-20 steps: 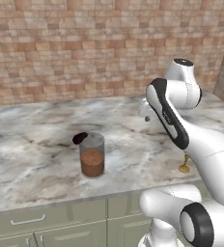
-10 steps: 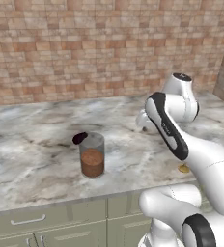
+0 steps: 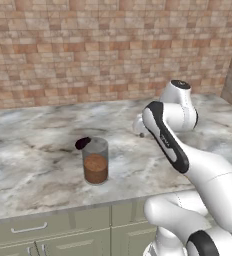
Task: Pick the jar and candle from the dining table and place them in the open cabinet. Close the cabinet after placing the objects.
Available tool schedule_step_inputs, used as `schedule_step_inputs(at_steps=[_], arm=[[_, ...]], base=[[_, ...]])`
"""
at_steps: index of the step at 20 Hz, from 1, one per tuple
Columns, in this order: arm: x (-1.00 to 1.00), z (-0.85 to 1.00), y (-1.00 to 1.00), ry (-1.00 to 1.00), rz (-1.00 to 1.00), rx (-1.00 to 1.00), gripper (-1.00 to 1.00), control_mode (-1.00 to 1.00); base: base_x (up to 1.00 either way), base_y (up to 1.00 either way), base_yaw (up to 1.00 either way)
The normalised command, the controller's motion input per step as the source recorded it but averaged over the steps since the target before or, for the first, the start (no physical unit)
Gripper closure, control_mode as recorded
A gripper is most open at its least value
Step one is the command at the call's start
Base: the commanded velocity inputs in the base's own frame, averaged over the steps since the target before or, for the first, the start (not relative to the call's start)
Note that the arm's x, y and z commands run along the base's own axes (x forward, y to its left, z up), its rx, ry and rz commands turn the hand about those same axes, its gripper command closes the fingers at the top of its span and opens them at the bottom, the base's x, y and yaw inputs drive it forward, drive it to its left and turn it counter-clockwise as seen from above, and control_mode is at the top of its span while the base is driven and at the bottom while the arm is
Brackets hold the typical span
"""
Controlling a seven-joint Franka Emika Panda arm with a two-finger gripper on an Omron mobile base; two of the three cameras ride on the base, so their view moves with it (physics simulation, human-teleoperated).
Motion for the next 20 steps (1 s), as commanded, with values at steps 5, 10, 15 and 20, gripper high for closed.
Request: schedule_step_inputs(at_steps=[5, 10, 15, 20], arm=[[0.00, 0.00, 0.25, 0.03, -0.19, 0.09, -1.00, -1.00], [0.00, 0.00, 0.27, 0.09, -0.06, 0.02, -1.00, -1.00], [0.01, 0.00, 0.27, 0.21, 0.00, 0.00, -1.00, -1.00], [0.05, 0.00, 0.35, 0.17, 0.00, 0.00, -1.00, -1.00]], base=[[0.00, 0.00, 0.00], [0.00, 0.00, 0.00], [0.00, 0.00, 0.00], [0.00, 0.00, 0.00]])
